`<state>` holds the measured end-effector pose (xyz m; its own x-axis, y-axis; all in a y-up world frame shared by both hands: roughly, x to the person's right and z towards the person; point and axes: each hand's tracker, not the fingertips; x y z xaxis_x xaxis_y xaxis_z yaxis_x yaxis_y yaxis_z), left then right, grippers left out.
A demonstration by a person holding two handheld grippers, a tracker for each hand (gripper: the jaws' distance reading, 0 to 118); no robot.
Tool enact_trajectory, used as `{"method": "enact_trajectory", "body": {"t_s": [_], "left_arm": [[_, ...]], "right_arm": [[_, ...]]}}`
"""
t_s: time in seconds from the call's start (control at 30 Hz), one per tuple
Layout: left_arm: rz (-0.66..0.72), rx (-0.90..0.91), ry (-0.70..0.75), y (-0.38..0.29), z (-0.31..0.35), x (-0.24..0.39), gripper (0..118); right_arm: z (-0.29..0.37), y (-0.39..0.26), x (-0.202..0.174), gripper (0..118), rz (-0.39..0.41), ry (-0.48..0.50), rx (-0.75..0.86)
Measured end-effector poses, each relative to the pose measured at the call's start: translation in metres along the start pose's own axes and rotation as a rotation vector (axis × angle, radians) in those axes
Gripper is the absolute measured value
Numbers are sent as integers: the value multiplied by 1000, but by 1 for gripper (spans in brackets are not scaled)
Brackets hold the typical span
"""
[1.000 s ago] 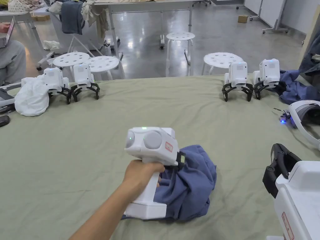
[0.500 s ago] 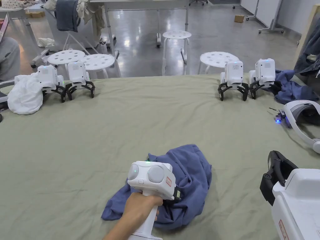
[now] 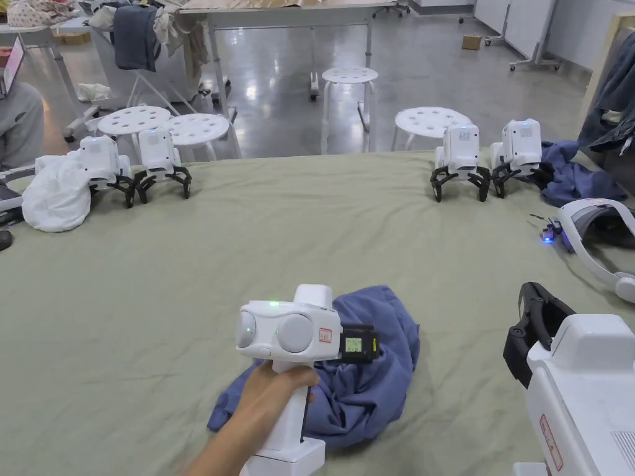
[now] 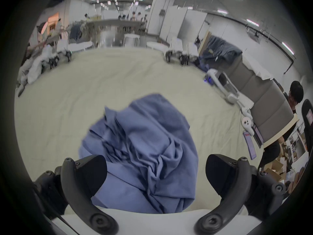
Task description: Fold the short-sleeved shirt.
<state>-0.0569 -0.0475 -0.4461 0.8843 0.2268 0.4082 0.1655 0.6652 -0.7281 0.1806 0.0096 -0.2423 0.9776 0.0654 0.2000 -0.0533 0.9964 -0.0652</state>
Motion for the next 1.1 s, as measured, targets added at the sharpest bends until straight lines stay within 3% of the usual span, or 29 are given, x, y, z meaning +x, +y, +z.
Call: {"method": "enact_trajectory", "body": {"t_s": [0.27,0.53,0.6,0.73,0.87,0.93,1.0,1.1], "left_arm": [[-27,287,75,5,93,-17,118],[-99,626,318,-39,162,-47,113],[-123,685,378,-53,171,-52,107],[-125,726,429,-76,182,-62,81],[-113,747,447,-92,184,-70,34],[-109,750,449,-99,184,-73,21],[-121,753,442,-105,182,-75,0],[-155,744,480,-109,177,-73,0]], "right_arm": [[1,14,-6,4,0,19,41],[5,20,-11,4,3,34,62],[6,21,-12,4,0,35,65],[8,19,-13,4,-2,32,68],[11,19,-14,4,2,33,63],[13,18,-13,4,3,30,61],[14,17,-12,4,2,31,58],[15,15,-12,4,3,27,54]]}}
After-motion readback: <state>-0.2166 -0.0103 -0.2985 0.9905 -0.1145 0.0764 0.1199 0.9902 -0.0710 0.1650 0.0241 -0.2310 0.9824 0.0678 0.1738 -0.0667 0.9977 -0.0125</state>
